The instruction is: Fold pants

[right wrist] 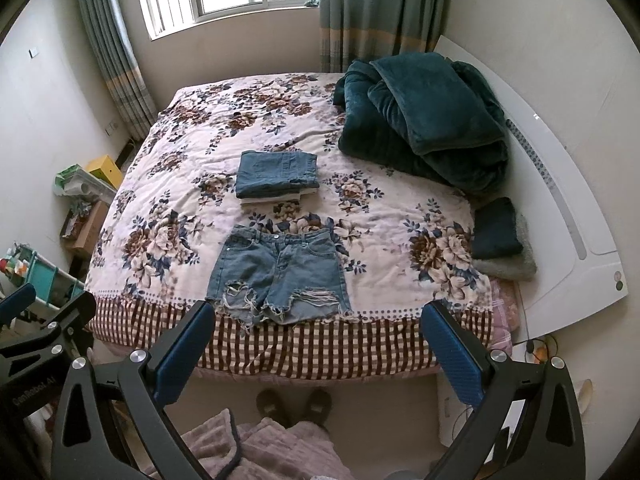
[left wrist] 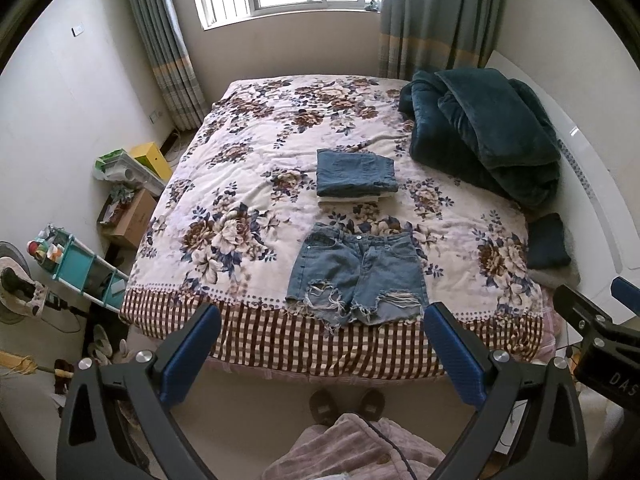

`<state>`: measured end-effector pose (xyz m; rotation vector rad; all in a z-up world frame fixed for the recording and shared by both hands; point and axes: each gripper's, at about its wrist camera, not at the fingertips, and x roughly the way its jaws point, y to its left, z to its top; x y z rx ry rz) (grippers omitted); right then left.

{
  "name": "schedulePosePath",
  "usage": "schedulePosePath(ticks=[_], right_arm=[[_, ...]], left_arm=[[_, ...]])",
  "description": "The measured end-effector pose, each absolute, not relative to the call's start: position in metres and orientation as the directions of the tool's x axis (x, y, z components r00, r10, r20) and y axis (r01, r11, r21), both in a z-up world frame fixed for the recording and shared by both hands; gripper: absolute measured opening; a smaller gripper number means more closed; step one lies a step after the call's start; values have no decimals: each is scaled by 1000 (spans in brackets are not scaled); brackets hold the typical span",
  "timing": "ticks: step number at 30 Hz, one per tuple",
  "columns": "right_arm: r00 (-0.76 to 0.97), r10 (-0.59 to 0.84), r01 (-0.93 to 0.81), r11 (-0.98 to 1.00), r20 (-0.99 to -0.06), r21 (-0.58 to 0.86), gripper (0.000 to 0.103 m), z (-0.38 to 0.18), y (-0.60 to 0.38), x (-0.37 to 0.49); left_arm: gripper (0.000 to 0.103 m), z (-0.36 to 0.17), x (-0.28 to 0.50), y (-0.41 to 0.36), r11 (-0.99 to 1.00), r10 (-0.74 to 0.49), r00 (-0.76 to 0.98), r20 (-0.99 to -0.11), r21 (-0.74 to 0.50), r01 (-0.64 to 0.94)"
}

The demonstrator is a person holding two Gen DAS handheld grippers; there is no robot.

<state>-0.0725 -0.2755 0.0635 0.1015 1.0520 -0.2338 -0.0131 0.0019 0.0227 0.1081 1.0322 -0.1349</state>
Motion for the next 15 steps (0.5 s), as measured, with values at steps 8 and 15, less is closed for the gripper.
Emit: schedulePosePath(ticks=[8, 15], right_arm=[[477, -147, 238, 971, -867, -34, 103, 69, -280, -77], [478, -147, 234, 972, -866, -35, 103, 72, -280, -80]], left_arm=[[103, 25, -11, 1, 986, -60, 508, -859, 28, 164], [103, 29, -8, 3, 986, -60, 512, -857, 28, 162]])
